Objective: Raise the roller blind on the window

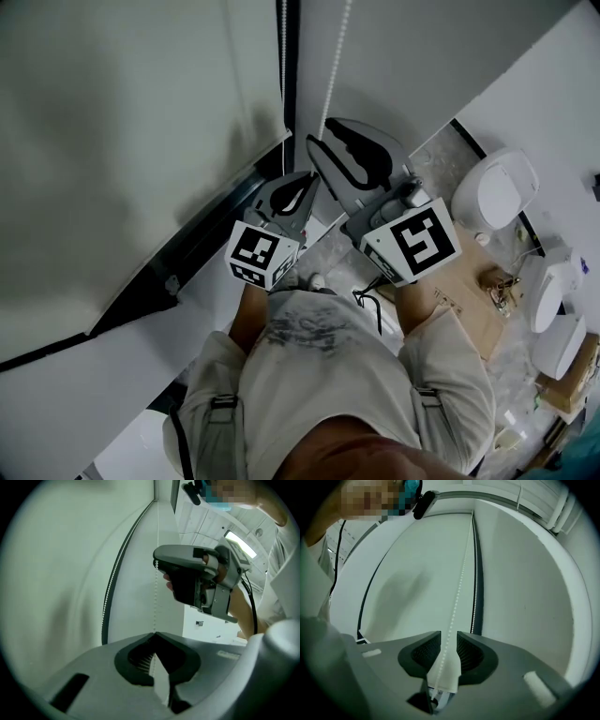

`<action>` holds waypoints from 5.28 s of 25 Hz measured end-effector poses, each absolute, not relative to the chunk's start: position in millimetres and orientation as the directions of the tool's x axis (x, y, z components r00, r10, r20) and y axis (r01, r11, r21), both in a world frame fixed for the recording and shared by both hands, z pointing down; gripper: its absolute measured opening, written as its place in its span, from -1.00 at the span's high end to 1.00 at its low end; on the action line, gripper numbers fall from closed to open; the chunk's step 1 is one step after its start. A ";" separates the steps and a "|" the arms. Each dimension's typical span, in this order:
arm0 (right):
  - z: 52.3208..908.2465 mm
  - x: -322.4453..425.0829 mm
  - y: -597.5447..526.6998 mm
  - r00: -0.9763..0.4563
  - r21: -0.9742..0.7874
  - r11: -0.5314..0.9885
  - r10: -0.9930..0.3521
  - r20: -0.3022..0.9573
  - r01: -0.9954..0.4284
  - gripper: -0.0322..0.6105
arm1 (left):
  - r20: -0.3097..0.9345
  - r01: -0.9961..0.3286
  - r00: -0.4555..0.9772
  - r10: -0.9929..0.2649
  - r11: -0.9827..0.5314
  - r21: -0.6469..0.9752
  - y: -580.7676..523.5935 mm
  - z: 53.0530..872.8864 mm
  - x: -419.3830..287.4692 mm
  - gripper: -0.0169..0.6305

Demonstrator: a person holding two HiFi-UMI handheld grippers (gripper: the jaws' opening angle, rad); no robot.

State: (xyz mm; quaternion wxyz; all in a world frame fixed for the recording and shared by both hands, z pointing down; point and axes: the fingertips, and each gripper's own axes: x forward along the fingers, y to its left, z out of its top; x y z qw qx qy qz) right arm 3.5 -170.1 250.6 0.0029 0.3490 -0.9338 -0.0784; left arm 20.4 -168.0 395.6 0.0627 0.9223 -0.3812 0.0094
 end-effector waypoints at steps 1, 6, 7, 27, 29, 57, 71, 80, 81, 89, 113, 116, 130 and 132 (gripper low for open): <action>247.8 3.2 -170.9 -0.758 0.142 0.746 -0.650 -0.055 -0.650 0.55 | 0.066 -0.704 0.710 -0.702 -0.702 0.108 -166.2 395.5 20.8 0.91; 242.1 4.5 -167.3 -0.768 0.087 0.764 -0.635 -0.083 -0.640 0.86 | 0.063 -0.700 0.714 -0.697 -0.707 0.105 -157.9 397.1 22.5 0.91; 242.9 4.2 -165.4 -0.769 0.088 0.764 -0.633 -0.086 -0.639 0.87 | 0.062 -0.699 0.715 -0.697 -0.707 0.107 -156.7 397.8 22.6 0.91; 284.2 -7.1 -155.0 -0.751 0.068 0.748 -0.656 -0.073 -0.660 0.87 | 0.118 -0.713 0.701 -0.704 -0.681 0.170 -146.3 441.3 4.5 0.91; 290.3 -7.4 -154.5 -0.750 0.066 0.747 -0.658 -0.063 -0.661 0.87 | 0.129 -0.713 0.700 -0.703 -0.678 0.177 -146.6 447.3 3.9 0.91; 399.0 -19.7 -149.3 -0.729 0.054 0.737 -0.674 0.119 -0.673 0.87 | 0.336 -0.719 0.693 -0.637 -0.642 0.267 -140.1 561.5 -4.9 0.91; 432.1 -18.4 -147.4 -0.726 0.053 0.743 -0.664 0.180 -0.667 0.87 | 0.394 -0.739 0.664 -0.636 -0.640 0.212 -126.1 588.6 -14.0 0.91; 432.1 -14.0 -147.8 -0.734 0.052 0.750 -0.657 0.173 -0.660 0.87 | 0.209 -0.716 0.697 -0.686 -0.674 0.178 -124.0 489.1 -20.2 0.77; 433.0 -14.1 -147.8 -0.734 0.052 0.750 -0.657 0.173 -0.659 0.87 | 0.181 -0.714 0.700 -0.690 -0.679 0.170 -124.8 474.5 -21.5 0.75; 432.9 -15.8 -147.0 -0.738 0.057 0.754 -0.653 0.172 -0.654 0.87 | -0.025 -0.682 0.728 -0.685 -0.728 0.071 -132.3 357.6 -21.7 0.60; 446.8 -20.9 -145.2 -0.744 0.060 0.766 -0.638 0.199 -0.640 0.87 | -0.088 -0.696 0.716 -0.692 -0.718 -0.019 -155.4 300.8 4.8 0.91; 458.9 -20.8 -147.2 -0.739 0.055 0.765 -0.636 0.225 -0.642 0.87 | -0.069 -0.695 0.718 -0.693 -0.719 -0.002 -157.4 312.3 3.3 0.91; 524.2 -20.1 -144.3 -0.720 0.013 0.768 -0.606 0.338 -0.641 0.87 | 0.037 -0.696 0.717 -0.696 -0.714 0.073 -158.9 379.2 4.5 0.91; 532.1 -20.3 -142.7 -0.718 0.009 0.768 -0.603 0.347 -0.640 0.87 | 0.050 -0.696 0.717 -0.695 -0.713 0.083 -157.7 387.4 4.0 0.91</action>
